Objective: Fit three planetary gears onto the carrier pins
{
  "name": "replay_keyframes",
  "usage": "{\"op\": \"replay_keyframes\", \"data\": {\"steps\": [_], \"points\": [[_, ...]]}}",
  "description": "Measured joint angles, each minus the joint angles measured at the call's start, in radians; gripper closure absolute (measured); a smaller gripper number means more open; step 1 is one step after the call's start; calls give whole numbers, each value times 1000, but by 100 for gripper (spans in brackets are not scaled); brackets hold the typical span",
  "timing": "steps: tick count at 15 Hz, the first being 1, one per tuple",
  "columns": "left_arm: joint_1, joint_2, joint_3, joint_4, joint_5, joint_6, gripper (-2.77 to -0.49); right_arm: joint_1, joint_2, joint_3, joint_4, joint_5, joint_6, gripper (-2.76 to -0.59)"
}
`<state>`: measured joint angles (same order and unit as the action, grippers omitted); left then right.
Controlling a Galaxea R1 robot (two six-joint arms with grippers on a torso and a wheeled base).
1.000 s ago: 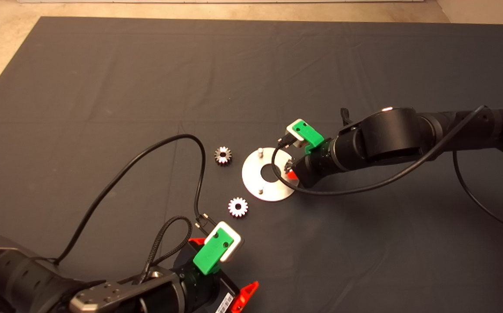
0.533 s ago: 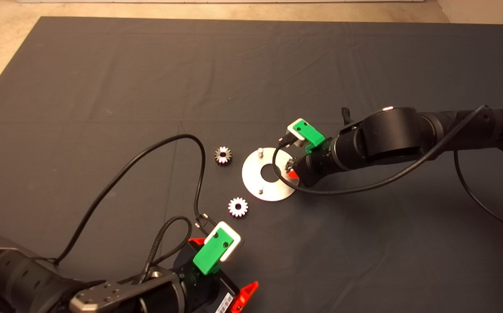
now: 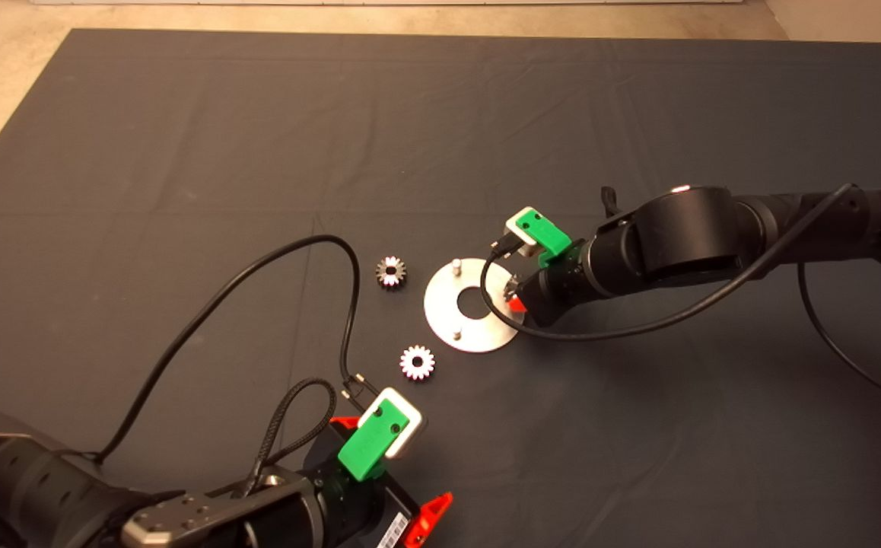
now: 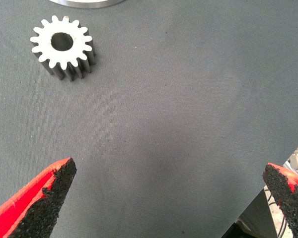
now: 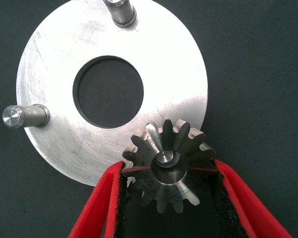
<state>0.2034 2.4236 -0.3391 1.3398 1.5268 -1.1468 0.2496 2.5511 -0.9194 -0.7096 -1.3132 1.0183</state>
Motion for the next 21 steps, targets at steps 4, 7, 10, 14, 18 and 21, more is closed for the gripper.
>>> {"op": "replay_keyframes", "data": {"steps": [4, 7, 10, 14, 18, 21], "points": [[0, 0, 0, 0, 0, 0, -275, 0, 0, 0, 0, 0, 0, -100], [0, 0, 0, 0, 0, 0, -275, 0, 1, 0, 0, -1, 0, -100], [0, 0, 0, 0, 0, 0, -275, -1, 1, 0, 0, -1, 0, -100], [0, 0, 0, 0, 0, 0, -275, -1, 4, 0, 0, -4, 0, -100], [0, 0, 0, 0, 0, 0, -275, -1, 9, 0, 0, -5, -11, -100], [0, 0, 0, 0, 0, 0, -275, -3, 16, -30, 8, 0, -27, -100]]}}
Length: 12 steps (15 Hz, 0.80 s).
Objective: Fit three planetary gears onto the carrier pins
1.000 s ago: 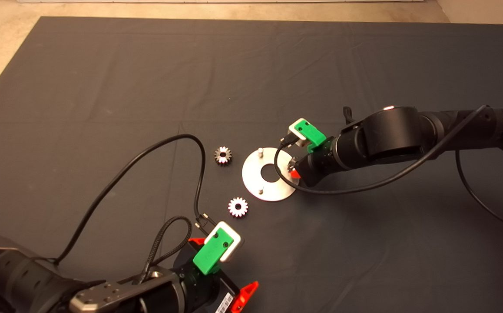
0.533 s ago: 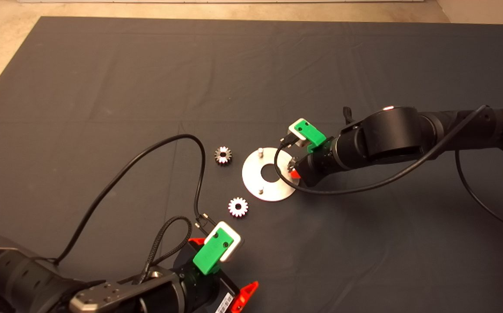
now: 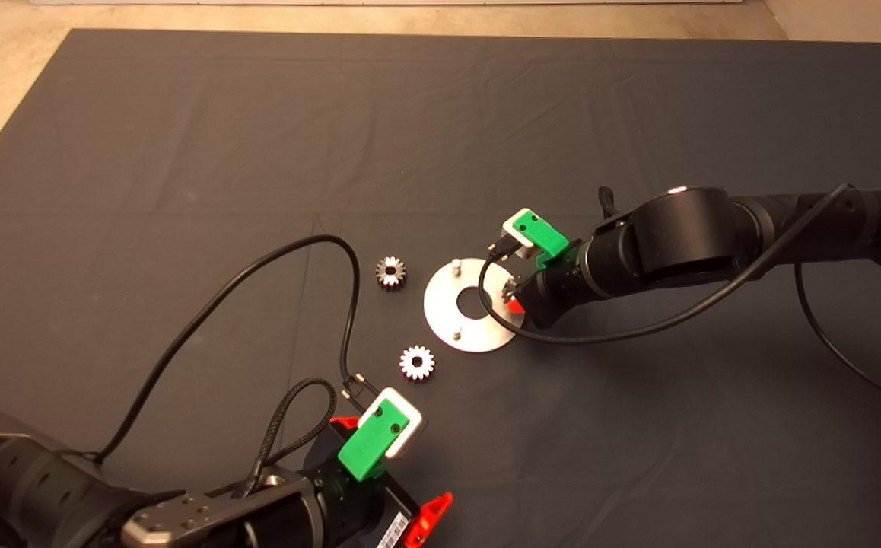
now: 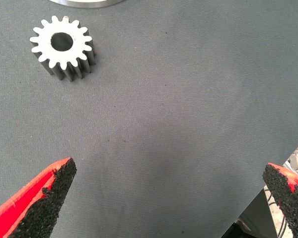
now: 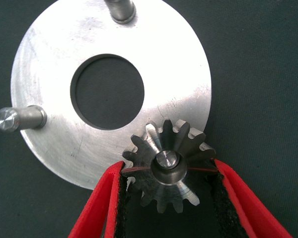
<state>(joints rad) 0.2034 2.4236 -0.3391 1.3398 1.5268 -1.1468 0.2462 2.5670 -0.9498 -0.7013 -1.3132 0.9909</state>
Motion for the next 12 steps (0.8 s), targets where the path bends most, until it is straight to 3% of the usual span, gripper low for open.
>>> {"op": "replay_keyframes", "data": {"steps": [2, 12], "points": [[0, 0, 0, 0, 0, 0, -275, 0, 5, -24, 0, -1, -12, -100], [-5, 0, 0, 0, 0, 0, -275, 0, 4, -24, 0, 1, -15, -100]]}}
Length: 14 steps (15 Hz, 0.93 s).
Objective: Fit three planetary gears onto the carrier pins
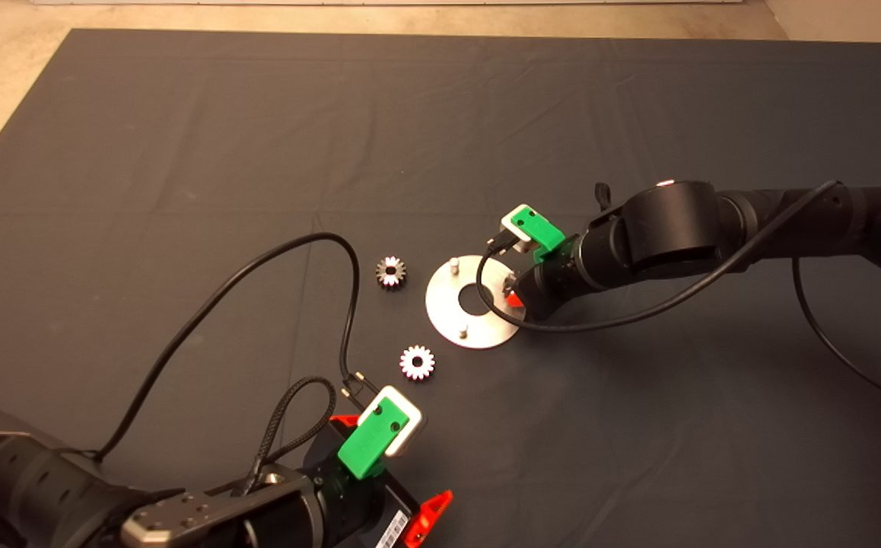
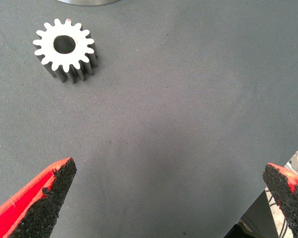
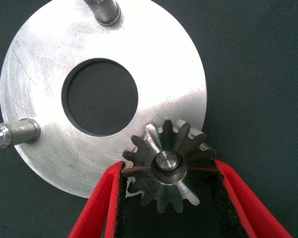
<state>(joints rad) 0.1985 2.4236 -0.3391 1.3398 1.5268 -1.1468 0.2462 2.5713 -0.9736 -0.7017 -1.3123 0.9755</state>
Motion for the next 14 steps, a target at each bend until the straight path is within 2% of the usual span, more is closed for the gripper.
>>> {"op": "replay_keyframes", "data": {"steps": [8, 14], "points": [[0, 0, 0, 0, 0, 0, -275, 0, 0, 0, 0, 0, 0, -103], [0, 0, 0, 0, 0, 0, -275, 1, -1, 5, 3, 0, 0, -116]]}}
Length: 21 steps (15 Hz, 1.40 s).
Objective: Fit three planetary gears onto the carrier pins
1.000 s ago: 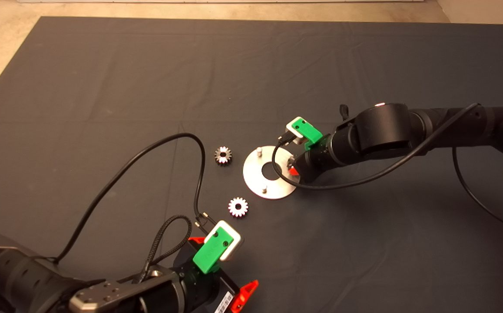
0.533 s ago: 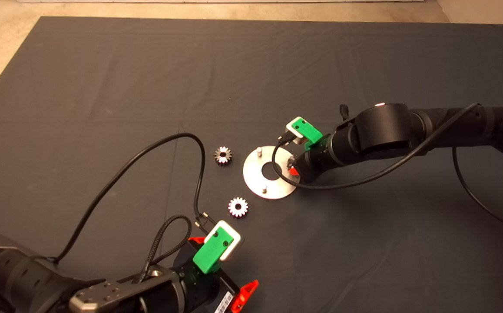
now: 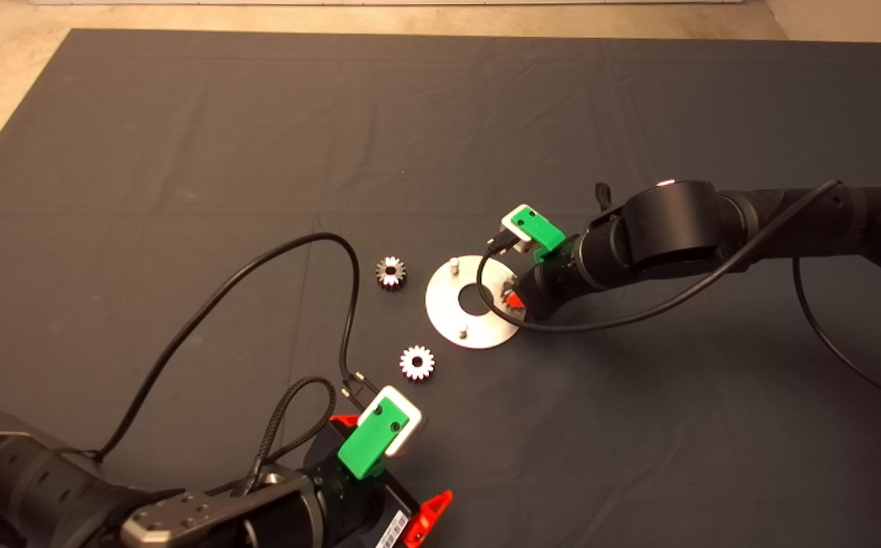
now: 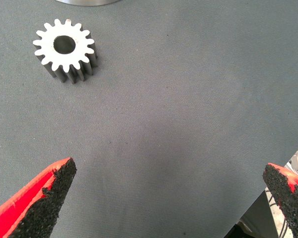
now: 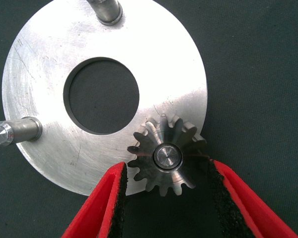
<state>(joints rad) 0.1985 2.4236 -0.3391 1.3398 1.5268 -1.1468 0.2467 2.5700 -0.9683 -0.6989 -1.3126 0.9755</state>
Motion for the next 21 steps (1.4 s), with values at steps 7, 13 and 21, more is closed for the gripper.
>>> {"op": "replay_keyframes", "data": {"steps": [7, 13, 21], "points": [[0, 0, 0, 0, 0, 0, -275, 0, -3, 8, 9, 0, 0, -145], [0, -6, 0, 0, 0, 0, -275, 1, -67, 102, 54, -18, 0, -155], [0, -8, 0, 0, 0, 0, -275, 23, -259, 233, 75, -53, 0, -202]]}}
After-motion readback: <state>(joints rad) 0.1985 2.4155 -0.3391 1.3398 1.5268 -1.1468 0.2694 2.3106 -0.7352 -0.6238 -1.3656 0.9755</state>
